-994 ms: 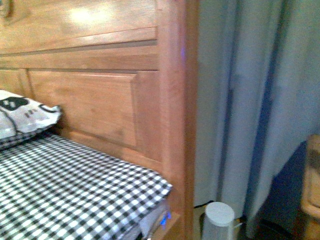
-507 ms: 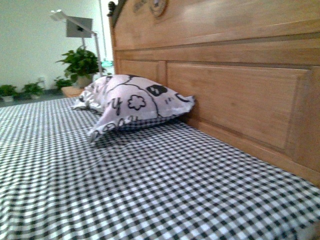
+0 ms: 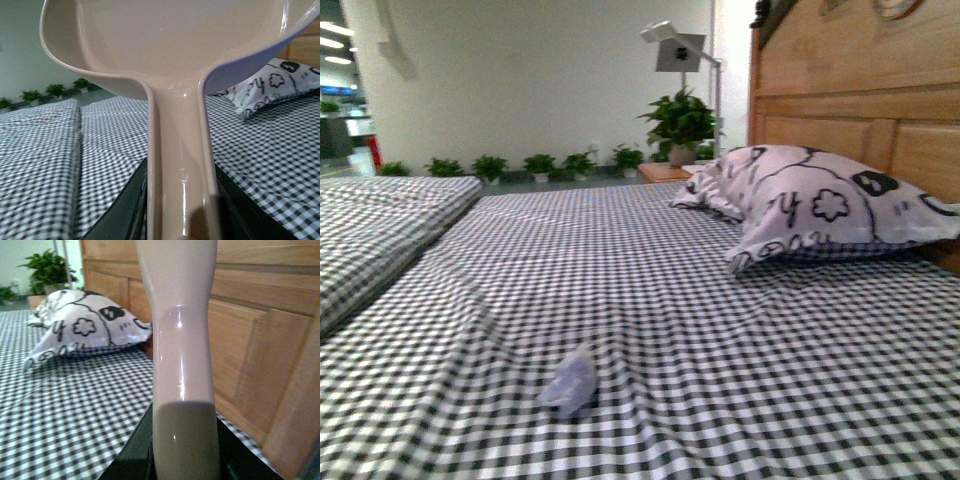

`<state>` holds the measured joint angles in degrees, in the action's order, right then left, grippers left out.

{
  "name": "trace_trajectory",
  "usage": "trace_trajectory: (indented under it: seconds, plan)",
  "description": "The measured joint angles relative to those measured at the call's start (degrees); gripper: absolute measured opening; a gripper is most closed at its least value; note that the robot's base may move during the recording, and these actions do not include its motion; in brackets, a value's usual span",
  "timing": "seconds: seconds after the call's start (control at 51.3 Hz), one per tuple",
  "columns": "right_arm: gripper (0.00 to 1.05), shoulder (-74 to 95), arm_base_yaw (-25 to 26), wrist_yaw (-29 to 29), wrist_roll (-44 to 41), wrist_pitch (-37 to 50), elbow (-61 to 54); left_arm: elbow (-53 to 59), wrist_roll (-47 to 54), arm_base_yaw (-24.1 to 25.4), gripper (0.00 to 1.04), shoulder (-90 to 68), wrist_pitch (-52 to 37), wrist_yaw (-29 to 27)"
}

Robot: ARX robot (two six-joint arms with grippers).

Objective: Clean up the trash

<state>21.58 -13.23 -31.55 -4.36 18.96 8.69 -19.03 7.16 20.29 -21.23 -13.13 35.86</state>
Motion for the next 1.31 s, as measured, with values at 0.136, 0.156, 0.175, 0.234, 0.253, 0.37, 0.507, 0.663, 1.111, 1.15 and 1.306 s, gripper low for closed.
trace_trajectory:
  seconds: [0.136,0.156,0.175,0.234,0.253,0.37,0.507,0.663,1.111,1.15,1.306]
  plan:
    - [0.19,0.02,-0.04,0.24,0.00,0.00,0.00,0.02,0.00,0.02,0.28,0.00,0.02,-0.07]
    - [0.19,0.04,-0.04,0.42,-0.02,0.00,0.02,0.02,0.00,0.09,0.28,0.04,0.02,-0.33]
    - [0.19,0.04,-0.07,0.57,-0.02,0.00,0.02,0.02,-0.02,0.11,0.28,0.13,0.02,-0.52]
    - [0.19,0.09,-0.15,0.87,-0.04,0.00,0.02,0.02,-0.07,0.17,0.28,0.20,0.02,-0.90]
    - [0.19,0.09,-0.13,0.79,-0.02,0.00,0.02,0.02,-0.07,0.17,0.28,0.20,0.02,-0.90]
    - [0.19,0.02,-0.11,-0.07,0.00,0.00,0.02,-7.17,-1.81,0.44,0.28,-4.94,19.02,-4.50]
    - [0.19,-0.15,-0.02,-0.13,0.02,0.00,0.02,-10.84,2.69,2.16,0.28,-15.26,22.47,-1.51]
    - [0.19,-0.15,-0.02,-0.04,0.02,0.00,0.00,-16.46,12.85,2.38,0.28,-25.73,22.62,4.28]
    - [0.19,-0.15,-0.02,0.00,0.02,0.00,0.02,-24.55,50.56,-3.67,0.28,-47.12,35.85,2.40]
    - [0.19,-0.15,-0.02,0.02,0.02,0.00,0.02,-24.70,51.32,-4.52,0.28,-48.37,34.95,2.05]
    - [0.19,-0.15,-0.02,0.00,0.02,0.00,0.02,-26.03,52.70,-6.67,0.28,-51.65,33.83,0.94]
